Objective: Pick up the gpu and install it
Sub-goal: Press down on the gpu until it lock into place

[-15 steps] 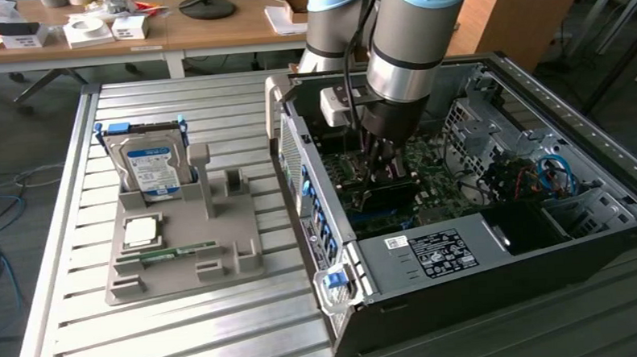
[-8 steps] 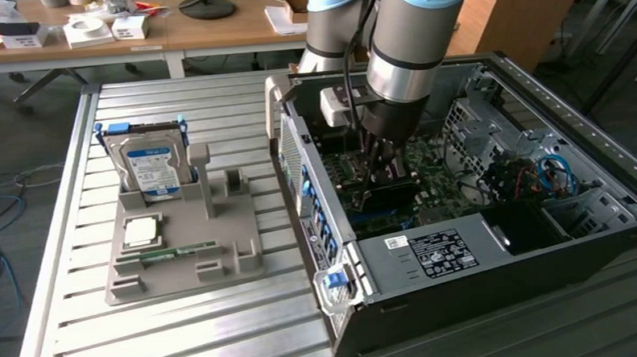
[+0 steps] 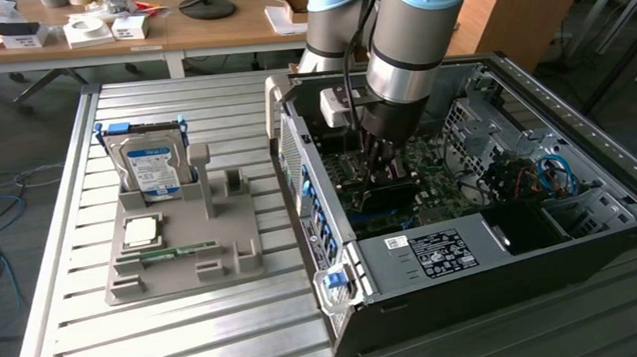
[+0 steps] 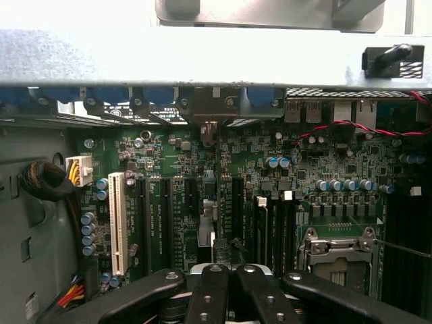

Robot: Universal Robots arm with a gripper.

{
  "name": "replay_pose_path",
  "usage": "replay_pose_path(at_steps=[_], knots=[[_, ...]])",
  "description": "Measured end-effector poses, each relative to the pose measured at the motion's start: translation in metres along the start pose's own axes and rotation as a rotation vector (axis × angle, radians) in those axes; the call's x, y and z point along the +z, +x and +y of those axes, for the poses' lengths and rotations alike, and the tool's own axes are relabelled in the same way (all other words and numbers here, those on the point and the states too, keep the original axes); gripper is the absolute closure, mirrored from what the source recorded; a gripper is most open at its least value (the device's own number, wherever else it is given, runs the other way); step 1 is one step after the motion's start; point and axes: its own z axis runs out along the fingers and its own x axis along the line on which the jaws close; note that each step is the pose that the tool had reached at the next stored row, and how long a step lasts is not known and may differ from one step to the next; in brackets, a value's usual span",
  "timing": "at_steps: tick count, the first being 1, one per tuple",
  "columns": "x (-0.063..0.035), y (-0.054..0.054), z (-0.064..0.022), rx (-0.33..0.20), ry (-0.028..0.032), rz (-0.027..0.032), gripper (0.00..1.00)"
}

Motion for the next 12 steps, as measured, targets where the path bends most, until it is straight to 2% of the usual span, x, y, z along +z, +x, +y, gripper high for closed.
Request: replay_pose_path(at_steps=[12], knots=[[0.0010, 0.0001, 0.0001, 0.000, -0.0002, 0.0004, 0.89]])
